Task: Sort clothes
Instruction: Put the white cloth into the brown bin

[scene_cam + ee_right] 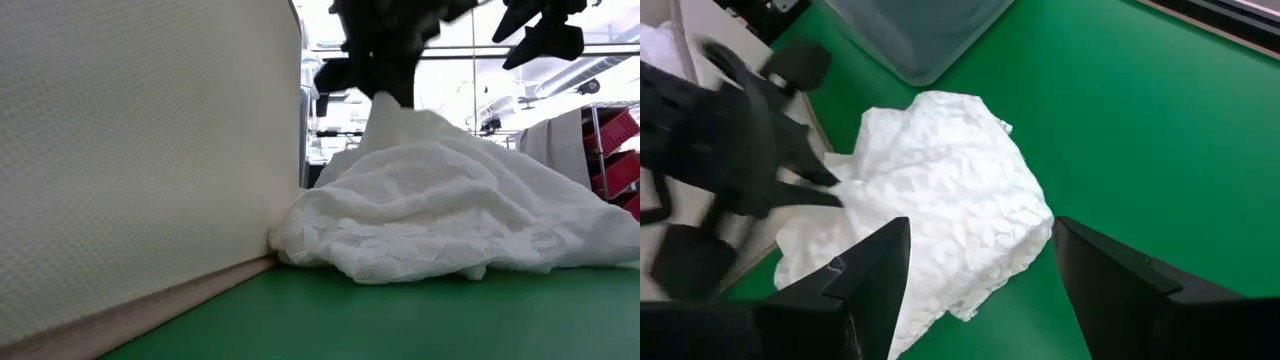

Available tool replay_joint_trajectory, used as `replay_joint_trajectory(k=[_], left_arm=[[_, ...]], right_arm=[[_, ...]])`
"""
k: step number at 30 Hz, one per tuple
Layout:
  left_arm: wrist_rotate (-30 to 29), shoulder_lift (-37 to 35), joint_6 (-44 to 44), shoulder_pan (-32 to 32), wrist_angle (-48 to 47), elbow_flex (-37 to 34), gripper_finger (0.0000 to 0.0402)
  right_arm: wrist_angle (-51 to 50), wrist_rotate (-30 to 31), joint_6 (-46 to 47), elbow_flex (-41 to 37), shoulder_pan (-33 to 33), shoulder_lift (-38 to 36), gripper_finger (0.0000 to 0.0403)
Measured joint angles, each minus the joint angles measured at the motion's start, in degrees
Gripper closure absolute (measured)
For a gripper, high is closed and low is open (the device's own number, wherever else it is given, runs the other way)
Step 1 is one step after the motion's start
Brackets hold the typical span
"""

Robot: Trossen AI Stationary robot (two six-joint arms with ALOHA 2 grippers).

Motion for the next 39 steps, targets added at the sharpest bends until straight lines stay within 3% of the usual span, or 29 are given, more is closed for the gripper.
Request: replay_joint_trajectory(k=[16, 27, 39], left_arm=[[4.9, -14.2, 7.6, -0.8, 1.6, 0.1, 0.0401], [4.7, -24.0, 12.3, -2.3, 9.3, 0.1, 0.0402], [3.1, -32.1, 17.5, -3.3, 21.8, 0.1, 0.0401]], right_arm=[[0.2, 1.2, -0.3, 0.0, 0.0, 0.0, 0.0163], [0.7, 1.6, -0.7, 0.0, 0.0, 0.0, 0.0172], [11.9, 3.7, -6.4, 0.0, 0.0, -0.8, 0.0190]])
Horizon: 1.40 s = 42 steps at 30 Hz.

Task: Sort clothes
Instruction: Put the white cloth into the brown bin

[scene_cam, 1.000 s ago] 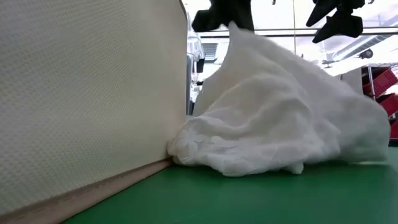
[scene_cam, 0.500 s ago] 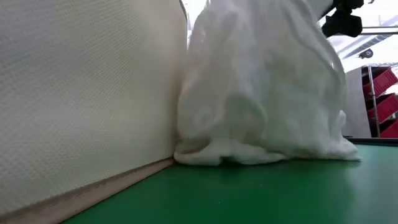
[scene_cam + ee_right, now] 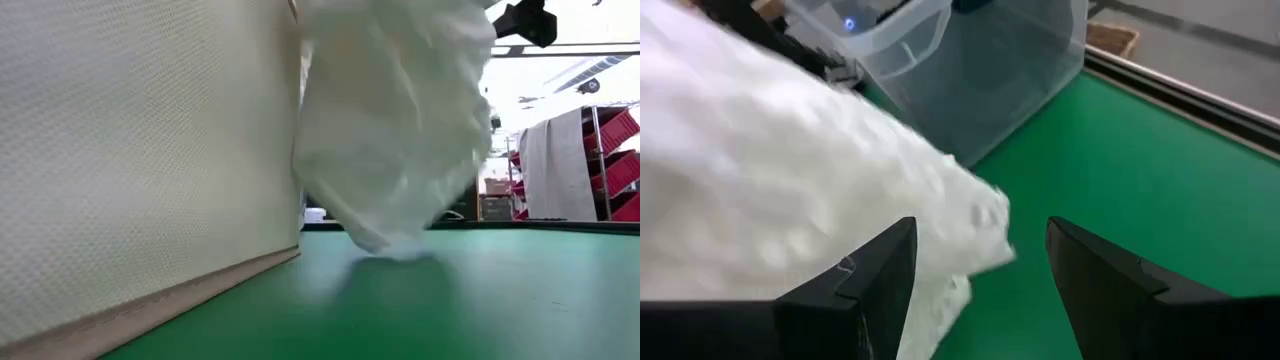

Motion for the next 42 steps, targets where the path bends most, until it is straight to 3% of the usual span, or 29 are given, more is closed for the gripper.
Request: replay_joint_trajectory(k=[14, 21, 30, 35, 42], left_arm=[[0.0, -10.8, 4.5, -5.2, 14.7, 0.0, 0.0401], [-0.4, -16.1, 1.6, -13.1, 19.8, 0.0, 0.0401], [-15.7, -23.2, 0.3, -23.7, 14.2, 0.0, 0.0401], [-24.1, -23.4, -4.0, -25.8, 10.5, 0.0, 0.0401], [-25.6, -21.1, -8.1, -25.8, 11.2, -0.1, 0.0401]], right_arm=[[0.1, 2.5, 0.8, 0.0, 0.0, 1.9, 0.0201], [0.1, 3.9, 2.7, 0.0, 0.0, 4.0, 0.0213], [0.1, 4.3, 3.1, 0.0, 0.0, 7.6, 0.0230], [0.1, 4.3, 3.1, 0.0, 0.0, 9.5, 0.0243], [0.4, 4.3, 3.1, 0.0, 0.0, 11.3, 0.0264]])
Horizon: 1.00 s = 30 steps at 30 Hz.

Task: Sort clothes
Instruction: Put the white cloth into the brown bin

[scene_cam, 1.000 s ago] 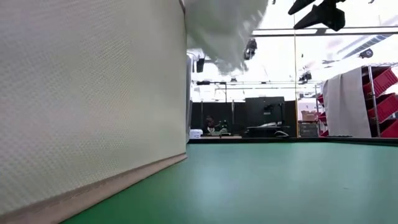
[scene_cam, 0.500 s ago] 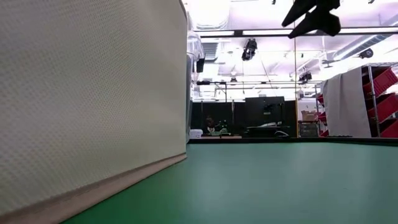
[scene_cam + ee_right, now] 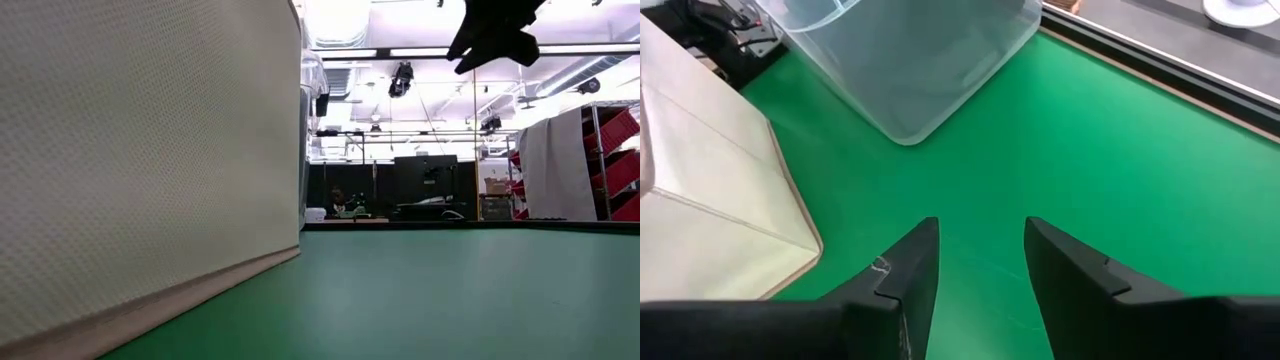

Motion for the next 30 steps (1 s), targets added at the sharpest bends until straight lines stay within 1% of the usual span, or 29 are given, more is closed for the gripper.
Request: replay_joint_trajectory(k=[3, 6, 10, 12, 15, 17, 19, 22, 25, 27, 30], left_arm=[[0.0, 0.4, -2.4, -0.6, -0.2, 0.0, 0.0401], [0.0, 0.6, -4.0, -2.2, -2.4, 0.0, 0.0401], [-2.9, 0.3, -5.8, -5.3, -4.5, 0.0, 0.0401], [-3.0, -0.6, -7.4, -7.1, -7.6, 0.0, 0.0401], [0.2, -2.2, -9.7, -10.4, -14.7, 0.0, 0.0401], [0.4, -3.2, -13.0, -13.1, -21.3, 0.0, 0.0401], [0.4, -4.0, -18.4, -15.3, -28.6, 0.0, 0.0401], [0.3, -4.7, -29.1, -16.0, -39.1, 0.0, 0.0401], [-2.6, -4.1, -36.1, -15.9, -46.9, 0.0, 0.0401], [-3.2, -3.0, -37.4, -15.4, -49.2, 0.0, 0.0401], [-3.3, -0.6, -34.7, -14.2, -49.4, 0.0, 0.0401]], right_arm=[[0.1, 0.0, 0.0, 0.0, 0.0, 0.2, 0.0274], [0.1, 0.0, -0.1, 0.0, 0.0, 0.2, 0.0284], [0.1, 0.0, -0.1, 0.0, 0.0, 0.0, 0.0297], [0.1, 0.0, -0.1, 0.0, 0.0, 0.0, 0.0303], [0.1, 0.0, -0.5, 0.0, 0.0, 0.0, 0.0312], [0.1, 0.0, -0.6, 0.0, 0.0, 0.1, 0.0318], [0.1, 0.0, -0.6, 0.0, 0.0, 0.1, 0.0323], [0.1, -0.1, -0.6, 0.0, 0.0, 0.1, 0.0330], [0.1, -0.1, -0.5, 0.0, 0.0, 0.1, 0.0335], [0.2, -0.1, -0.5, 0.0, 0.0, 0.1, 0.0337], [0.2, -0.1, -0.5, 0.0, 0.0, 0.1, 0.0339]])
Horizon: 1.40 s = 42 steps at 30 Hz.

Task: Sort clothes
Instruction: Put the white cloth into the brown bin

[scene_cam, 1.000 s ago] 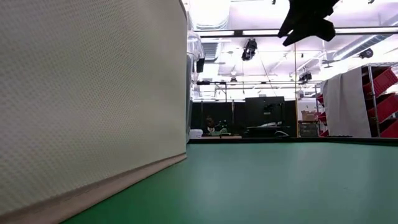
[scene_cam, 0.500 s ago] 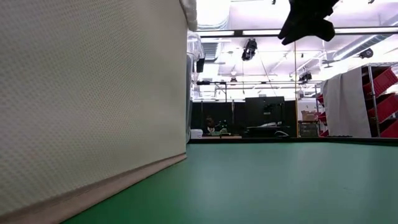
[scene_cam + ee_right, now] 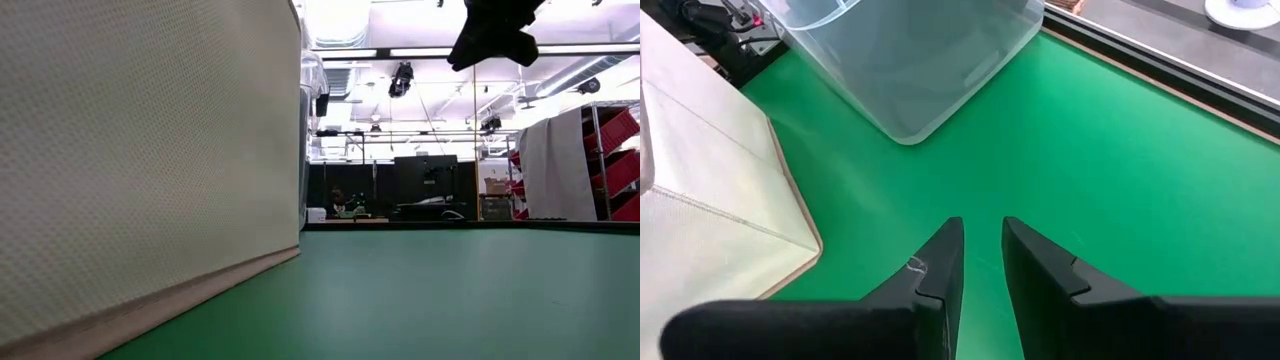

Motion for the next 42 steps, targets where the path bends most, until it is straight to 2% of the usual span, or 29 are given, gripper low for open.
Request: replay_joint_trajectory(k=[7, 9, 12, 18, 20, 23, 26, 28, 32, 36, 42], left_arm=[[-0.1, 6.2, 13.9, 1.4, -3.6, 0.0, 0.0401], [-2.2, 8.0, 19.8, 1.7, -5.2, -0.1, 0.0401], [-4.5, 10.5, 33.1, 2.6, -4.4, -0.5, 0.0401], [-7.8, 14.2, 50.7, 6.9, -5.0, -1.2, 0.0401], [-9.8, 15.1, 54.0, 8.7, -5.0, -1.2, 0.0401], [-10.4, 15.7, 54.7, 11.1, -5.0, -1.2, 0.0401], [-8.5, 15.8, 54.3, 11.7, -5.0, -1.7, 0.0401], [-5.1, 15.8, 51.8, 11.6, -5.0, -2.4, 0.0401], [5.8, 15.3, 44.9, 11.6, -2.5, -5.6, 0.0402], [7.0, 15.3, 45.7, 11.5, 5.2, -10.6, 0.0402], [6.8, 11.2, 43.5, 11.7, 8.1, -18.9, 0.0402]], right_arm=[[0.0, 0.0, 0.0, 0.0, 0.0, 0.0, 0.0334], [0.1, 0.0, -0.1, 0.0, 0.0, 0.0, 0.0331], [0.1, 0.0, -0.1, 0.0, 0.0, 0.0, 0.0328], [0.2, 0.0, -0.3, 0.0, 0.0, 0.0, 0.0337], [0.2, 0.0, -0.8, 0.0, 0.0, 0.0, 0.0341], [0.3, 0.0, -1.4, 0.0, 0.0, 0.0, 0.0345], [0.3, 0.0, -2.2, 0.0, 0.0, 0.0, 0.0347], [0.3, -0.1, -2.6, 0.0, 0.0, 0.0, 0.0346], [0.3, -0.1, -3.0, 0.0, 0.0, 0.0, 0.0340], [0.3, 0.0, -3.8, 0.0, 0.0, 0.0, 0.0335], [0.3, -0.5, -4.5, 0.0, 0.0, 0.0, 0.0339]])
